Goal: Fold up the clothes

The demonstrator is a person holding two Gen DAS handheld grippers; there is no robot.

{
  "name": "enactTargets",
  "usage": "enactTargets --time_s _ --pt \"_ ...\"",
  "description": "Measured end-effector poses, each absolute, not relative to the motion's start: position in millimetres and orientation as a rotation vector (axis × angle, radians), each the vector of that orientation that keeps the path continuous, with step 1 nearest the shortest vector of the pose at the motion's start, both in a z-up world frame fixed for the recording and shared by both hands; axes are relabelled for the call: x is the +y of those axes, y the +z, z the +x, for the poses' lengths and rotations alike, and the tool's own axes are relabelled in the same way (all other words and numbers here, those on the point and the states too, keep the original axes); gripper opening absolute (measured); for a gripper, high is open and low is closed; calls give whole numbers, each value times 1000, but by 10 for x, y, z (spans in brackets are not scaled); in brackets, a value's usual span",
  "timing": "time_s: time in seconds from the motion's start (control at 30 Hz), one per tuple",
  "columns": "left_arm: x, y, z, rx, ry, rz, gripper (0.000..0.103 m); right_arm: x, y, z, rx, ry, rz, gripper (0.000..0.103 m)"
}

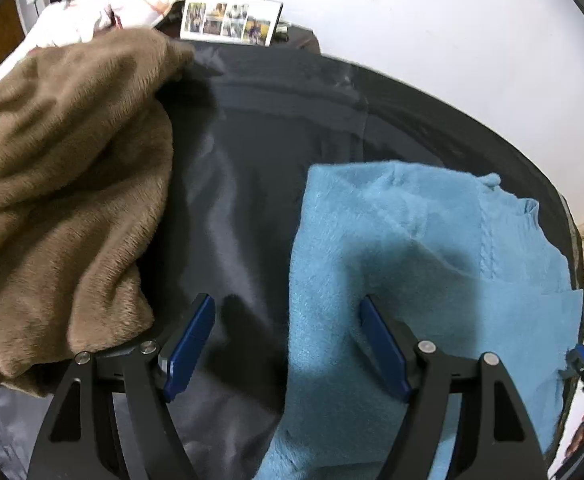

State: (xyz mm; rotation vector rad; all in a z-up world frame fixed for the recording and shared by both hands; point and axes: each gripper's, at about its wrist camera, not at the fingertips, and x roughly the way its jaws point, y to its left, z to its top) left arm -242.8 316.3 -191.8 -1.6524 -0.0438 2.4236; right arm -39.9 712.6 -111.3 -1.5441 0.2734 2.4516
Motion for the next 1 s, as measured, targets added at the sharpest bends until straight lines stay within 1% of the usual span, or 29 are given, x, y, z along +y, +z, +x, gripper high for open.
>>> enactTargets --time_s 0.1,0.2,0.37,0.47,0.53,0.63,0.73,0.77,0.83,0.93,1.0 --pt "3281 -1749 -2338 -2 2417 -1574 79 7054 -1031 -443 301 2514 -1541 69" --pt "3415 -1671 -2281 41 2368 -1519 79 6885 -1084 -548 305 2563 -1598 70" --pt "3718 -1835 -2308 131 2304 -1530 79 6731 -1315 -699 266 2536 -1708 70" --pt "3683 -1981 -2207 161 2292 -1591 79 6737 -1367 -726 253 2525 -1723 71" --pt "3660 -2061 -2199 186 2295 -1601 80 6696 -1393 -745 204 2517 -1742 74" --pt "3705 -2084 -2181 263 2291 -1582 83 6607 -1432 -783 119 2490 -1753 78" --pt "3707 -2108 -2188 295 2290 -1580 86 6575 -1454 -815 116 2454 -1744 81" --pt "3696 -2117 -2194 296 2293 -1583 88 6565 -1460 -824 115 2444 -1742 82" --pt "3649 -2174 -2237 302 2315 -1626 103 6559 -1471 -835 114 2427 -1739 85" --pt "3509 -2240 -2319 138 2323 -1678 103 6565 -1484 -842 119 2406 -1736 88" --pt "3513 -2251 -2303 158 2321 -1677 103 6567 -1489 -843 123 2396 -1732 88"
